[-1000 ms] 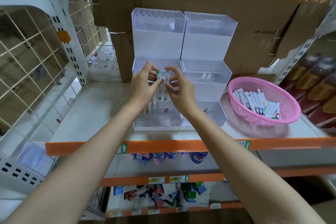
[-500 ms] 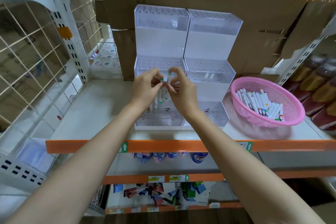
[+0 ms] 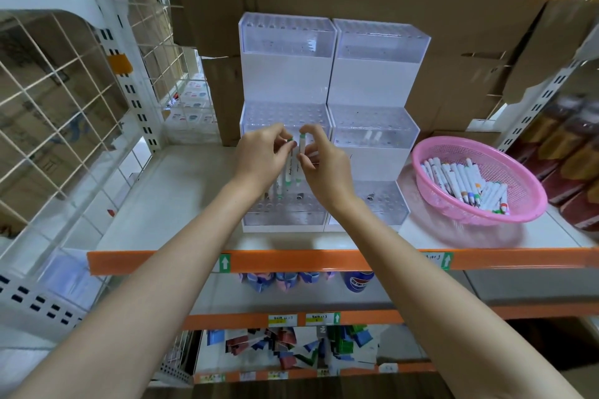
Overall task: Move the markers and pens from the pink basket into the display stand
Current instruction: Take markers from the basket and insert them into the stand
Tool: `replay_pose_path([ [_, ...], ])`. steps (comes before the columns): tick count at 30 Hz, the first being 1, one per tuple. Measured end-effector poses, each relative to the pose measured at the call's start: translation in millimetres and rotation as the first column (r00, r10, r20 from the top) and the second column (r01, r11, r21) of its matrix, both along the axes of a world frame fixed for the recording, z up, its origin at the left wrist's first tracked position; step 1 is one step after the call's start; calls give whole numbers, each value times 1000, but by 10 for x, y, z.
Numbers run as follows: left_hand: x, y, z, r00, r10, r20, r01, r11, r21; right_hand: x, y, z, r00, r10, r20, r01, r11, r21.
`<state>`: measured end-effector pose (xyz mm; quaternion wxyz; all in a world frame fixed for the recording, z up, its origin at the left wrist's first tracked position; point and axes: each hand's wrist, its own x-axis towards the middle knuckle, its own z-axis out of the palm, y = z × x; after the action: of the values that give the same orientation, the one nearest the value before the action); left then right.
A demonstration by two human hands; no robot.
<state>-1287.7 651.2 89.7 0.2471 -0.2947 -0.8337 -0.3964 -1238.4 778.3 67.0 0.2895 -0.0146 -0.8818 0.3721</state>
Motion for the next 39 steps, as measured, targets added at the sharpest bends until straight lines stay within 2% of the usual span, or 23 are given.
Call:
replay_pose_path([
  [8,-7,27,-92,999,-16,30,19,993,-112,7,5,-25,1000,-10,22,10,1000,-18],
  [11,-18,25,-162,1000,-20,20,21,995,-98,18,23,-20,1000,-10,25,11,1000,-22],
  [22,-52,-80,-256,987,-119,-104,96,975,-202,30,39,2,999,-4,32,4,1000,9],
  [28,-38,-158,-269,980,-107,-169,75,979,-189,-34,52,23,999,-10,34,7,997,82],
  [39,23,-233,-243,989,-98,-111,71,970,-231,-39,43,-87,996,-31,81,19,990,141],
])
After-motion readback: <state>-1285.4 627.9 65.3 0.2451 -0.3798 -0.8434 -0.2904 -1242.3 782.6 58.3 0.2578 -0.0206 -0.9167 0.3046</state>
